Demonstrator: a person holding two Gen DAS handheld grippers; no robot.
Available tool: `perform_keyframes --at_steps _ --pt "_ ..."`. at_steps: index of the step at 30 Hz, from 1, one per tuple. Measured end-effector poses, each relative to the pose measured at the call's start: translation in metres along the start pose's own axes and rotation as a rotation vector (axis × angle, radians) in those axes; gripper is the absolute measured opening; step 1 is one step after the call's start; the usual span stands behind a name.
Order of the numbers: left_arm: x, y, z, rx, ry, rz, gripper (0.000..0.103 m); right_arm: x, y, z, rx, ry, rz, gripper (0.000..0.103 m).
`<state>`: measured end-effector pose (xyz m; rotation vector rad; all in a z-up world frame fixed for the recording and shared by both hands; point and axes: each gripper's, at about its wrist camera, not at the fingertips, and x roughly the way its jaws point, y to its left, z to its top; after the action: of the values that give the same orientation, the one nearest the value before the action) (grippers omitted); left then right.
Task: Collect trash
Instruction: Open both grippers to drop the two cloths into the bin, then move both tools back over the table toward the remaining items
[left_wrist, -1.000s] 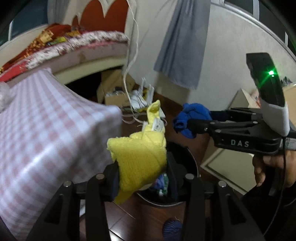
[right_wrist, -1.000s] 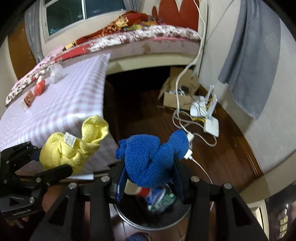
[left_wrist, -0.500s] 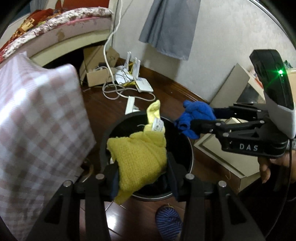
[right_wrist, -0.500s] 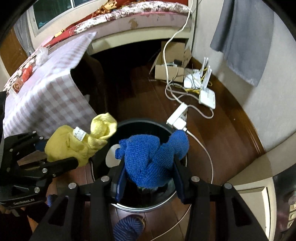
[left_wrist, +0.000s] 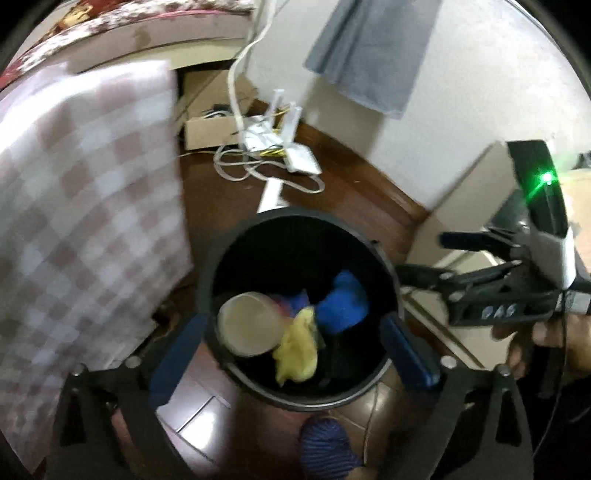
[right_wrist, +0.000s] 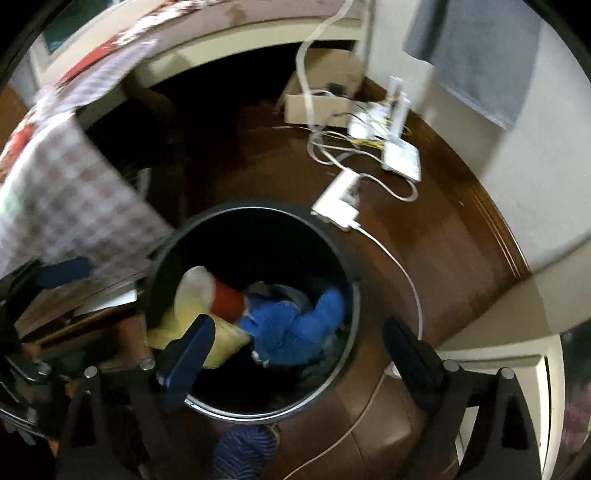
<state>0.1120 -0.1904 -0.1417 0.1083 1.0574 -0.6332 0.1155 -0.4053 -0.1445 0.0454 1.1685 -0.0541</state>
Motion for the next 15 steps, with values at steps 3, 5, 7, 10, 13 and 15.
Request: perform_keyframes --at_steps 3,5,7,10,13,15 --pt "-0.001 0.006 -0.003 -0.005 -0.013 0.060 0.102 0.001 -0.009 0.001 0.032 0.010 -0.036 0.102" --pt "-0.002 0.009 -0.005 -0.016 -0.027 0.080 0.102 -0.002 -0.011 0.002 0.040 0.003 -0.055 0.102" --pt "-0.004 0.012 -0.006 -0.022 -0.036 0.095 0.102 -0.004 -0.010 0.002 0.042 -0.002 -0.057 0.102" --pt "-0.007 0.014 -0.009 -0.024 -0.046 0.110 0.102 -0.006 -0.007 0.002 0.028 -0.008 -0.060 0.102" --pt "-0.008 0.015 -0.008 -0.030 -0.056 0.121 0.102 -0.009 -0.003 0.003 0.012 -0.016 -0.062 0.102" --pt "-0.010 0.015 -0.007 -0.029 -0.063 0.126 0.102 -0.010 -0.001 0.004 0.004 -0.019 -0.066 0.102"
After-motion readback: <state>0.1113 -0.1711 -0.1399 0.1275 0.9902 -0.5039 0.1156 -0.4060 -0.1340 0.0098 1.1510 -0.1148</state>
